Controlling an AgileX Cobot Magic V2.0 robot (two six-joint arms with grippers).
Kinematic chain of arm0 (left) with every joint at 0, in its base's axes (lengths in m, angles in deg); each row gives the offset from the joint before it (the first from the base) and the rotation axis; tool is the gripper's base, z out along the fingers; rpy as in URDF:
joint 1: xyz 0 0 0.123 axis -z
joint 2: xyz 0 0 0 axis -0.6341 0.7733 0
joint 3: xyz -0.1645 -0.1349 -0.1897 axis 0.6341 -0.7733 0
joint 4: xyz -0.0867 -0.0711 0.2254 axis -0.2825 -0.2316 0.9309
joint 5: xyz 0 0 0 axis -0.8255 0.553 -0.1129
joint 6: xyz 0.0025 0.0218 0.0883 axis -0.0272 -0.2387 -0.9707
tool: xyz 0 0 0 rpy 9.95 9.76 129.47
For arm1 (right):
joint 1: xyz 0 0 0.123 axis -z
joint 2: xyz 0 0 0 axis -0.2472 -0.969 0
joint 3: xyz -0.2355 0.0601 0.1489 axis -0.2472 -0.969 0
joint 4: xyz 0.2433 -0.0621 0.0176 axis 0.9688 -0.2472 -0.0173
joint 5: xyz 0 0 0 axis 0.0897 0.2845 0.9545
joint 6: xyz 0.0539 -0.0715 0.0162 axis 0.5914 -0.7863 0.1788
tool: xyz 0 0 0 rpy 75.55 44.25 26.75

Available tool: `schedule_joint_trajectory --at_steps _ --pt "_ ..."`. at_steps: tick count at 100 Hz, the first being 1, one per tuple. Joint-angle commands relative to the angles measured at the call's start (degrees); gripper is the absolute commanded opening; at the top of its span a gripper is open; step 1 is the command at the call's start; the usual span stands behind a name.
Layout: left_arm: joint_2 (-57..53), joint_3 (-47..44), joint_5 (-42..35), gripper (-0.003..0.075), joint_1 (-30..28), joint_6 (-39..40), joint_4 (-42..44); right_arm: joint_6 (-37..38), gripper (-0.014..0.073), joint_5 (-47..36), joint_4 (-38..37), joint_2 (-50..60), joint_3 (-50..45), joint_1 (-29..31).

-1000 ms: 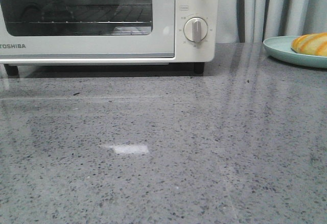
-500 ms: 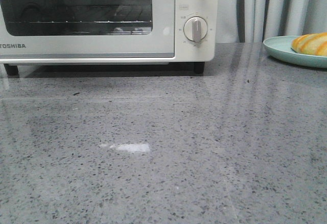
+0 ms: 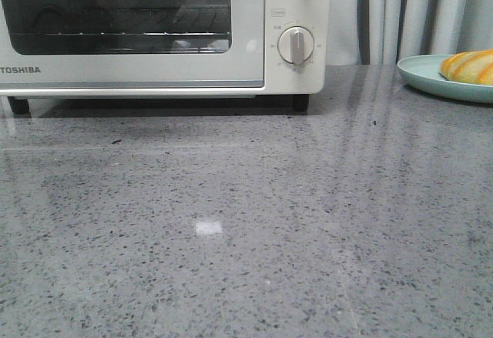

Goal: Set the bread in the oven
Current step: 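Pull the oven door handle down with the left gripper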

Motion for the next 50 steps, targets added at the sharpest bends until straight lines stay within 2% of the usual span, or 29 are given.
schedule_joint_trajectory --at_steps 1,22,37,50 --pt "-1.3 0.4 8.9 -0.0021 0.0 0.3 0.2 -0.1 -0.0048 -5.4 -0.3 -0.7 2.1 0.4" --pt "-7.2 -2.9 13.3 -0.0021 2.4 0.3 0.2 -0.1 -0.0048 -7.1 0.8 -0.7 2.1 0.4" --pt "-10.2 -8.4 17.0 -0.0021 3.3 0.3 0.1 -0.1 -0.0048 -9.1 1.5 -0.7 2.1 0.4" --pt "-10.5 -14.1 17.0 -0.0021 3.3 0.3 0.1 -0.1 -0.0048 -11.7 1.5 -0.7 2.1 0.4"
